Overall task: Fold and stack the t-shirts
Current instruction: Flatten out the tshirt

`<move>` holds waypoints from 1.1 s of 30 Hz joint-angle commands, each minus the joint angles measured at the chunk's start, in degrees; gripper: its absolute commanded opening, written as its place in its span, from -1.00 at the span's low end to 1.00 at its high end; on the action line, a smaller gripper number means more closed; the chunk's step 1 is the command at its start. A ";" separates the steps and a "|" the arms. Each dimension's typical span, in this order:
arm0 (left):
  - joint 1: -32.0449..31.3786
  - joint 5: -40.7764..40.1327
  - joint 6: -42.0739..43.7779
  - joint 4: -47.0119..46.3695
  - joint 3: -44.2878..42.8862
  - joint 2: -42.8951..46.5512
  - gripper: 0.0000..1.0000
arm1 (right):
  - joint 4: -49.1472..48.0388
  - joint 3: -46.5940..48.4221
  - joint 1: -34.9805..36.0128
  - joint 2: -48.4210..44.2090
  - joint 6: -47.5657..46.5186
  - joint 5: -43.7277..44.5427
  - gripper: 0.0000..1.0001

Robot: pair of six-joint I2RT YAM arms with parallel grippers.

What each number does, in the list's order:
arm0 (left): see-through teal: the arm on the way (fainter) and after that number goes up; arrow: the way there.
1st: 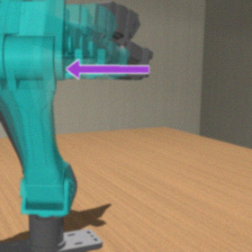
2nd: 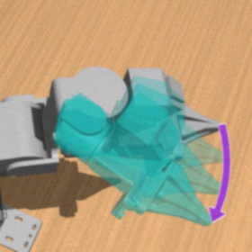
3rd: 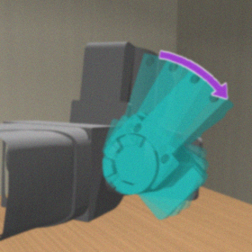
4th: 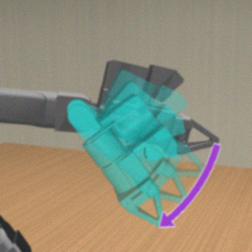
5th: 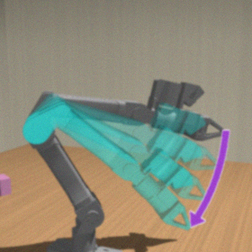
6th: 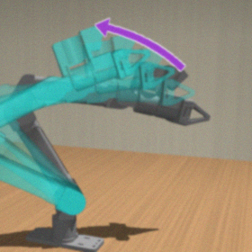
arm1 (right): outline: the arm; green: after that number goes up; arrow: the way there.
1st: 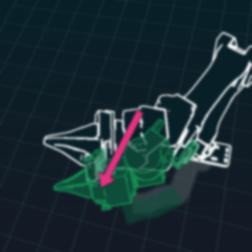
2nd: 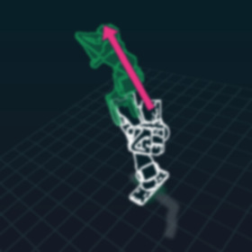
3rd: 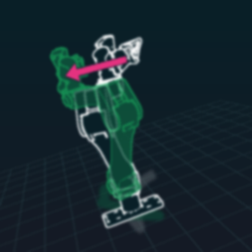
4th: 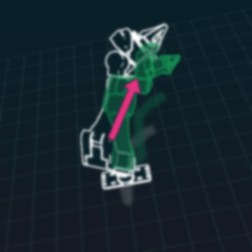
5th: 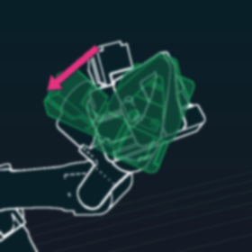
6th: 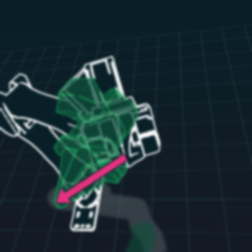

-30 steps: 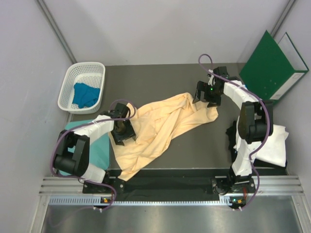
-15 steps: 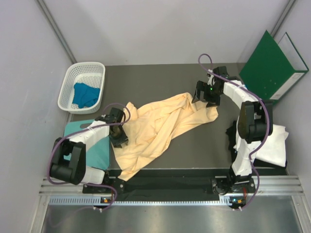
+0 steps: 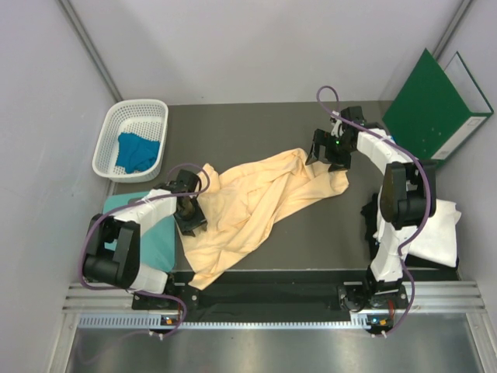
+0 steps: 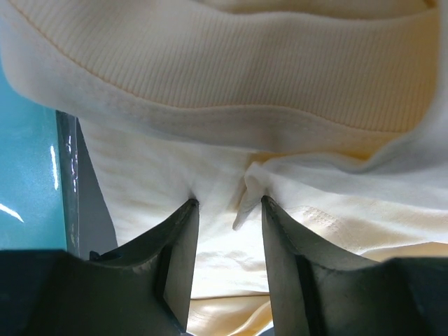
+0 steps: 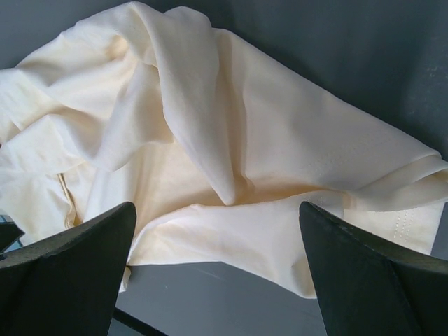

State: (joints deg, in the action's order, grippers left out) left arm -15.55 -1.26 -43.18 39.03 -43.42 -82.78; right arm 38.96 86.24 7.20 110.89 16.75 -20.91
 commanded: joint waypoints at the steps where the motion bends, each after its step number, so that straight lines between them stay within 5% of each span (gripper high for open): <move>1: -0.01 0.99 0.11 -9.14 -0.09 -0.19 -0.11 | -1.08 -0.19 -0.61 -0.24 0.12 -1.07 0.99; 23: -0.71 5.74 3.28 -10.99 -1.14 1.04 -0.28 | -2.49 -1.68 -0.61 0.29 1.00 -2.82 0.99; 24: -0.71 6.09 3.36 -11.08 -1.05 1.13 -0.31 | -2.57 -1.77 -0.52 0.38 0.83 -2.91 0.99; 26: -0.71 6.53 3.63 -11.17 -1.23 1.05 -0.93 | -2.49 -1.77 -0.52 0.38 0.91 -2.91 0.99; 27: -0.80 6.36 3.80 -10.64 -1.58 0.70 -1.00 | -2.49 -1.95 -0.52 0.20 0.83 -2.91 0.99; 33: -0.80 4.60 5.29 -2.39 -5.88 3.06 -1.00 | -1.52 -2.21 -0.61 -1.11 -0.05 -1.16 0.99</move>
State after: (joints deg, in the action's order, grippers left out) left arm -16.16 4.05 -39.35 32.38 -44.73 -82.54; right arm 37.85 84.20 7.20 111.20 17.15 -22.68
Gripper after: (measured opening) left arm 0.016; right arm 0.996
